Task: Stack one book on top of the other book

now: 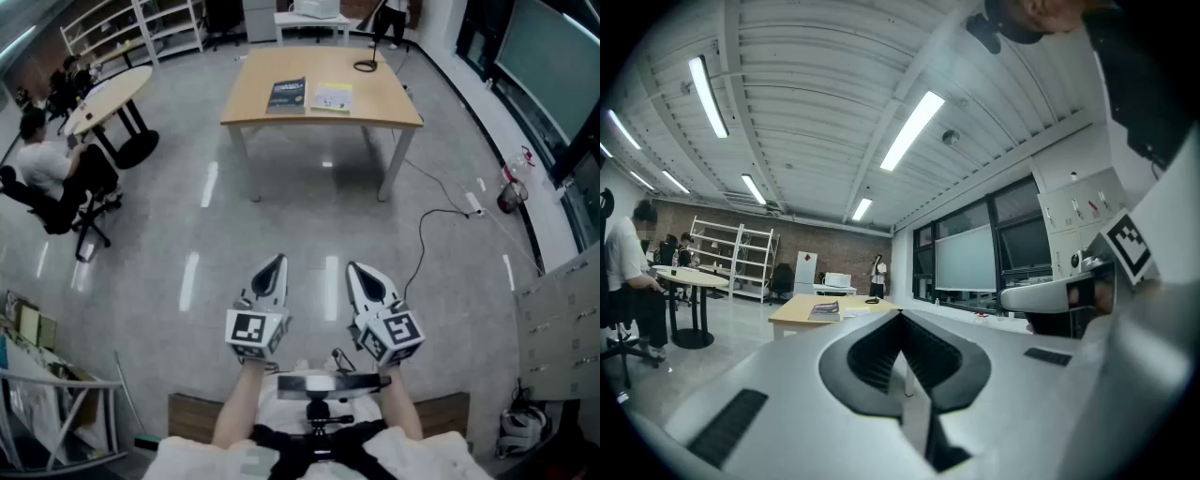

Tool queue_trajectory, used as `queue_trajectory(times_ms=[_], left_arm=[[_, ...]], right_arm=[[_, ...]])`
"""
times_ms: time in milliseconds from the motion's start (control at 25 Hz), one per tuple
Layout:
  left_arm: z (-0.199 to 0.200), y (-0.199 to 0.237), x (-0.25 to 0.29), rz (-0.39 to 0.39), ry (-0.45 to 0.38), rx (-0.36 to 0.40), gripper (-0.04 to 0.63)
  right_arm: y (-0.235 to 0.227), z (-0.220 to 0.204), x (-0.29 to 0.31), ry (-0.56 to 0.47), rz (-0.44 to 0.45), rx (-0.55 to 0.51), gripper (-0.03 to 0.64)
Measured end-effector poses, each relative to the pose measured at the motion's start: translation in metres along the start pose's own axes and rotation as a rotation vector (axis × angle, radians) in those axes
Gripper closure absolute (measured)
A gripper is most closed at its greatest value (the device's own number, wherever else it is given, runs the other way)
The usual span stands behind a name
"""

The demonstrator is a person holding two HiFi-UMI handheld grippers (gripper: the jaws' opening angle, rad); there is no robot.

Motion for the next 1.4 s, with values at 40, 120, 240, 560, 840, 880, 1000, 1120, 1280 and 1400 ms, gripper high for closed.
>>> queue_trajectory(times_ms=[40,120,240,560,840,880,1000,1120,1280,1400], left_arm=[[0.003,-0.002,0.004,0.004,-0.009,0.001,0.592],[0.006,-0.008,0.010,0.006,-0.022,0.002,0.592],[0.005,-0.019,0.015,0.000,-0.027,0.000,0.592],[-0.008,-0.010,0.003,0.072,0.009,-0.019,0.592],[-0.011,-0.014,0.005,0.092,0.009,-0.003,0.592],[-0.014,-0.011,0.004,0.107,0.004,-0.014,0.592],[-0.017,-0.004,0.020,0.146,0.013,-0.031,0.592],[-0.026,0.000,0.049,0.135,0.011,-0.038,0.592],[-0.031,0.013,0.096,0.105,-0.017,-0.085,0.592],[-0.033,0.035,0.142,0.096,-0.026,-0.103,0.592]], right_arm=[[-0.005,-0.002,-0.001,-0.006,0.000,0.003,0.614],[-0.013,-0.005,-0.003,-0.012,0.005,0.009,0.614],[-0.019,-0.004,-0.009,-0.015,0.042,0.019,0.614],[-0.037,-0.009,-0.024,0.029,0.075,0.042,0.615],[-0.075,-0.013,-0.038,0.016,0.081,0.131,0.615],[-0.079,-0.016,-0.039,0.022,0.088,0.146,0.615],[-0.100,-0.022,-0.027,0.042,0.079,0.179,0.615],[-0.120,-0.024,-0.007,0.054,0.073,0.185,0.615],[-0.143,-0.028,0.026,0.072,0.083,0.204,0.615],[-0.172,-0.025,0.069,0.073,0.072,0.187,0.615]])
Point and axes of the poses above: the fingertips, and each gripper's own axes: x forward along the fingers, y to its left, z out of its top, the point moved 2 cm from there along -x, backward along the fingers, and after that the axes turned 2 degrees about -x, right-handed, at the moved point
